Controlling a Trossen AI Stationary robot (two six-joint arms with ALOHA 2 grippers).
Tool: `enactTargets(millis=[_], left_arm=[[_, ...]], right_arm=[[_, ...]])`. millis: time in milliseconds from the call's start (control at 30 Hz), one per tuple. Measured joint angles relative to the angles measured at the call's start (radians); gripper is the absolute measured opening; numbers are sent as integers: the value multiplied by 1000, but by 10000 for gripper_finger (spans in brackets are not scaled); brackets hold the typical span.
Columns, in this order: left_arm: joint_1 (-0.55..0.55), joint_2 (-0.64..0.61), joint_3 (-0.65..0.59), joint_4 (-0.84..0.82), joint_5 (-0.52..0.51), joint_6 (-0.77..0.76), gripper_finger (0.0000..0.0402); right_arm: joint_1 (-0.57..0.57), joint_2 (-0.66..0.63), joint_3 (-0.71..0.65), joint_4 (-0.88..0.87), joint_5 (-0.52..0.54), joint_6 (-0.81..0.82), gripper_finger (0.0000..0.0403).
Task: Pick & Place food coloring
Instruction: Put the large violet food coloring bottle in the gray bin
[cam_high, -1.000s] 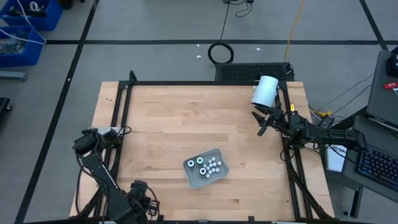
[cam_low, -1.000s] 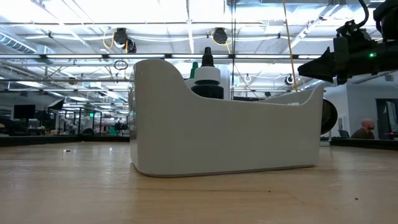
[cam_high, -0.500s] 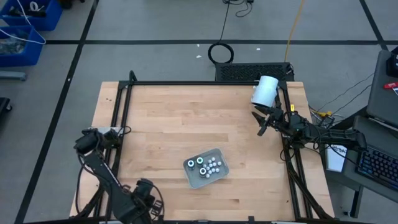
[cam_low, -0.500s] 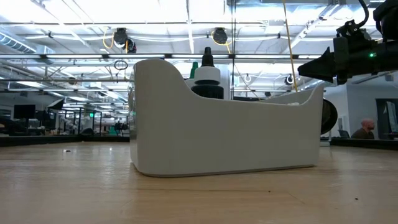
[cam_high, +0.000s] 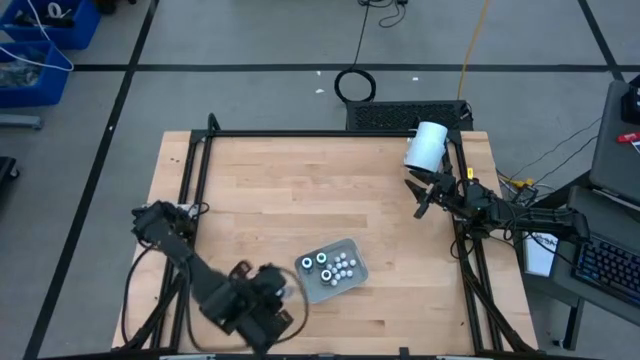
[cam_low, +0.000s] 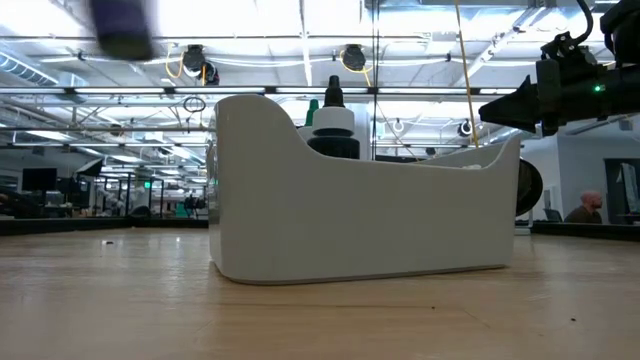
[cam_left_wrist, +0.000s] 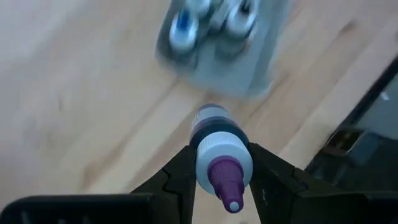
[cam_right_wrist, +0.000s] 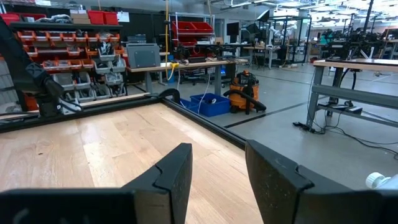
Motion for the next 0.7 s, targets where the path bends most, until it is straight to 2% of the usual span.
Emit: enactTargets(millis=[133,400,533,700], left_arm=[[86,0,100,2,-40,191,124],[284,16,108,64,139,488,124],[322,33,107,99,183,568,124],[332,53,106,85,205,586,124]], right_arm=[[0,0,0,0,0,0,141],[0,0,0,0,0,0,141],[0,0,0,-2,0,0,141],[0,0,0,-1,0,0,141]])
